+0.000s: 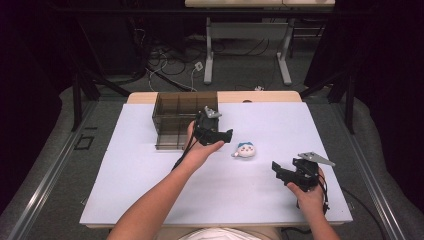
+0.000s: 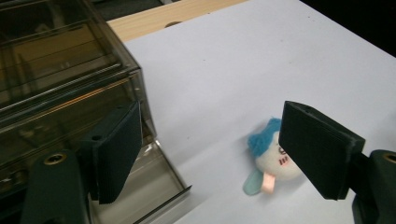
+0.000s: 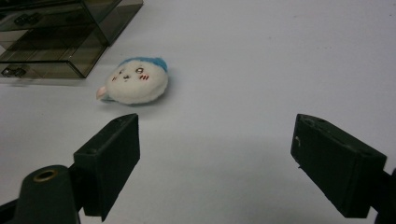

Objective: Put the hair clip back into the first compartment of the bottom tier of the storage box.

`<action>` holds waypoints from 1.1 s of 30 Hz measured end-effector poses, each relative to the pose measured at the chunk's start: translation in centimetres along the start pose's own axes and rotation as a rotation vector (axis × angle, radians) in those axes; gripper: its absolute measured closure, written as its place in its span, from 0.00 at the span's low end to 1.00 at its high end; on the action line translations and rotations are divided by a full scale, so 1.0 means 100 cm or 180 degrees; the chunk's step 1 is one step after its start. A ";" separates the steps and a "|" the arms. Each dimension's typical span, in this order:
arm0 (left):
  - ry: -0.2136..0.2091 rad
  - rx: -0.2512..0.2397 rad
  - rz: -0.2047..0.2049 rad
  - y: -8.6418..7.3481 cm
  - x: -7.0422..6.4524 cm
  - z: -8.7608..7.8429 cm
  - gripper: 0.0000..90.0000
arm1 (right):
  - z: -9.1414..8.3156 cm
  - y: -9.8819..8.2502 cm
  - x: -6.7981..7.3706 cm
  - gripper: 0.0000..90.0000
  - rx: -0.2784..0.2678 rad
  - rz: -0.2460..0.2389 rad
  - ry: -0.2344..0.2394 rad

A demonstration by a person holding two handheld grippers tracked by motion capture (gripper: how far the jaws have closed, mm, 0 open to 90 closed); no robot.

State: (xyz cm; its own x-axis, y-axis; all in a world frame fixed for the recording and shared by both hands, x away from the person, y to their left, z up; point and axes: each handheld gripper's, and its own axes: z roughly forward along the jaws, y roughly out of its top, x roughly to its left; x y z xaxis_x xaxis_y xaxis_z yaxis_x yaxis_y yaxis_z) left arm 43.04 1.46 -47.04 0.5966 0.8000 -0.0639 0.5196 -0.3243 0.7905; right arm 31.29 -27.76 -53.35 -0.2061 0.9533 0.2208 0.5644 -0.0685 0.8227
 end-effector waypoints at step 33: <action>-0.0314 0.0302 0.0057 -0.001 -0.042 0.053 0.25 | -0.001 0.000 -0.003 0.17 -0.0041 0.0037 0.0030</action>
State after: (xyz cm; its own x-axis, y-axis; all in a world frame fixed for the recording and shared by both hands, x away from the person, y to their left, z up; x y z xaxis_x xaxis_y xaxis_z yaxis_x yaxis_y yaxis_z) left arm 43.72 -4.50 -50.13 0.6610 0.7417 -0.1136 0.5611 -0.3881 0.7311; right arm 31.23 -28.08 -53.34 -0.2071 0.9496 0.2354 0.5564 -0.0836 0.8267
